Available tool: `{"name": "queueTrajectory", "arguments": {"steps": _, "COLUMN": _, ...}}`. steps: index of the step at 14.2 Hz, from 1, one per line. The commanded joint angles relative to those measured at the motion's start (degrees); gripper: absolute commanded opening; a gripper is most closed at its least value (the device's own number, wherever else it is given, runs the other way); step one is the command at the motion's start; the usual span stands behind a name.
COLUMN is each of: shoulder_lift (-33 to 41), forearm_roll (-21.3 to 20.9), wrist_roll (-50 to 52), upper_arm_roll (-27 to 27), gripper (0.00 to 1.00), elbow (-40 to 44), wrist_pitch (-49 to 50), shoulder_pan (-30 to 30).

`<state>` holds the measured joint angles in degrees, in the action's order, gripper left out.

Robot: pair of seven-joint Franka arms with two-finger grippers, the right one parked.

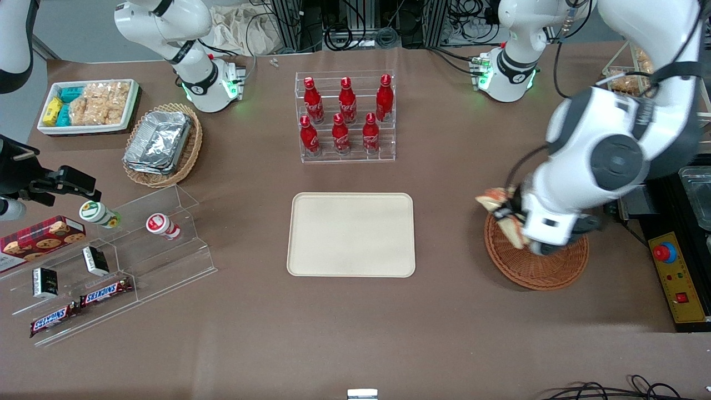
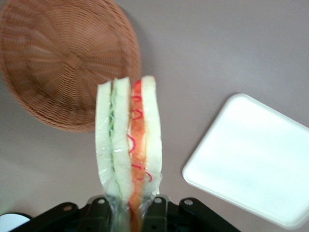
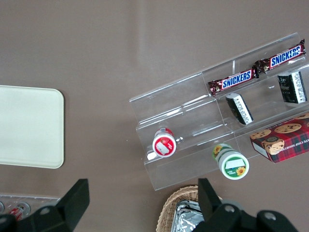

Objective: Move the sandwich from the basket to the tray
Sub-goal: 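Lift the sandwich and carry it with the left gripper to the tray, then lower the sandwich onto the tray and open the left gripper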

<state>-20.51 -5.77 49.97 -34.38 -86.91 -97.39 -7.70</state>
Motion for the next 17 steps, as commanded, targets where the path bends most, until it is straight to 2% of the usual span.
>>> {"name": "queueTrajectory", "arguments": {"steps": 1, "shoulder_lift": -4.5, "forearm_roll": -1.0, "wrist_roll": 0.1, "upper_arm_roll": -2.4, "gripper": 0.0, "elbow": 0.4, "wrist_pitch": -5.2, "shoulder_pan": 3.9}}
{"name": "queueTrajectory", "arguments": {"steps": 3, "shoulder_lift": -8.8, "forearm_roll": -3.7, "wrist_roll": -0.1, "upper_arm_roll": -2.2, "gripper": 0.0, "elbow": 0.7, "wrist_pitch": -11.5, "shoulder_pan": 9.3}}
{"name": "queueTrajectory", "arguments": {"steps": 8, "shoulder_lift": -21.7, "forearm_roll": -19.5, "wrist_roll": -0.1, "upper_arm_roll": -2.2, "gripper": 0.0, "elbow": 1.0, "wrist_pitch": -22.0, "shoulder_pan": 15.7}}
{"name": "queueTrajectory", "arguments": {"steps": 9, "shoulder_lift": -24.0, "forearm_roll": -21.3, "wrist_roll": -0.2, "upper_arm_roll": -2.2, "gripper": 0.0, "elbow": 1.8, "wrist_pitch": -22.2, "shoulder_pan": 15.9}}
{"name": "queueTrajectory", "arguments": {"steps": 12, "shoulder_lift": -27.6, "forearm_roll": -21.7, "wrist_roll": -3.4, "upper_arm_roll": -2.2, "gripper": 0.0, "elbow": 4.0, "wrist_pitch": -23.4, "shoulder_pan": 16.2}}
{"name": "queueTrajectory", "arguments": {"steps": 17, "shoulder_lift": -29.6, "forearm_roll": -21.8, "wrist_roll": -4.0, "upper_arm_roll": -1.9, "gripper": 0.02, "elbow": 4.2, "wrist_pitch": -24.1, "shoulder_pan": 17.0}}
